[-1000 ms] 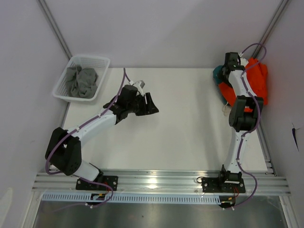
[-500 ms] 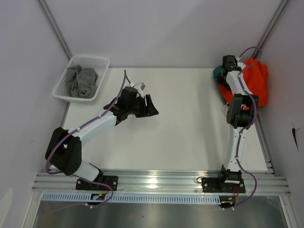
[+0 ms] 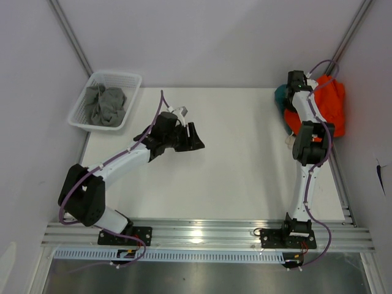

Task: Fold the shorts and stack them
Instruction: Neatly place the folded shorts to the corner

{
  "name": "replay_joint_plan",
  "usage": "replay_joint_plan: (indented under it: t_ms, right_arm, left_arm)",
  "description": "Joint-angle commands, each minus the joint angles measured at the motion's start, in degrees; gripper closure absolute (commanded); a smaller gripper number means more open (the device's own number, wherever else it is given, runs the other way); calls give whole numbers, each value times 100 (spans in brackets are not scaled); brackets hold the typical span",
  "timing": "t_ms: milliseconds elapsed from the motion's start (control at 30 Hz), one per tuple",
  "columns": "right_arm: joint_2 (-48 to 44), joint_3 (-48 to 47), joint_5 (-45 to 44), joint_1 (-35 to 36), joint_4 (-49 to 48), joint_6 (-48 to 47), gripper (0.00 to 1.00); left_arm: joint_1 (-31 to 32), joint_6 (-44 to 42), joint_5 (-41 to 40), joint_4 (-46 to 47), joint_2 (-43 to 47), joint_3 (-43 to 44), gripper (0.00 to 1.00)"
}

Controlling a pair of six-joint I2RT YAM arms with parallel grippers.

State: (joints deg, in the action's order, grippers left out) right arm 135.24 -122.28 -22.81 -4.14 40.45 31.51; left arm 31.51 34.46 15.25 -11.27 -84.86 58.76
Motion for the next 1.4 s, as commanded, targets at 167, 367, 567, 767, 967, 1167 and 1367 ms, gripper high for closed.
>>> replay_joint_plan:
  t_ms: [167, 367, 567, 767, 967, 1167, 1367]
  right_arm:
    - [-639, -603, 152, -113, -397, 92, 100]
    - [-78, -1375, 926, -306, -705, 409, 100]
    - [257, -1861, 1208, -289, -1310, 567, 100]
    - [722, -2028, 1700, -315, -1891, 839, 100]
    - [1083, -2054, 1824, -228, -2383, 954, 100]
    - [1452, -2028, 2166, -219, -2664, 1252, 100]
    - [1602, -1940, 2202, -210, -3051, 1437, 78]
  left_arm:
    - [66, -88, 101, 125, 22, -75, 37]
    - [154, -141, 102, 2, -48, 38, 36]
    - [268, -159, 58, -86, -206, 250, 37]
    - [295, -132, 75, -86, -452, 355, 37]
    - [330, -141, 58, -121, -619, 478, 37]
    - [338, -150, 58, -113, -716, 522, 37]
    - [356, -167, 23, -113, -699, 461, 37]
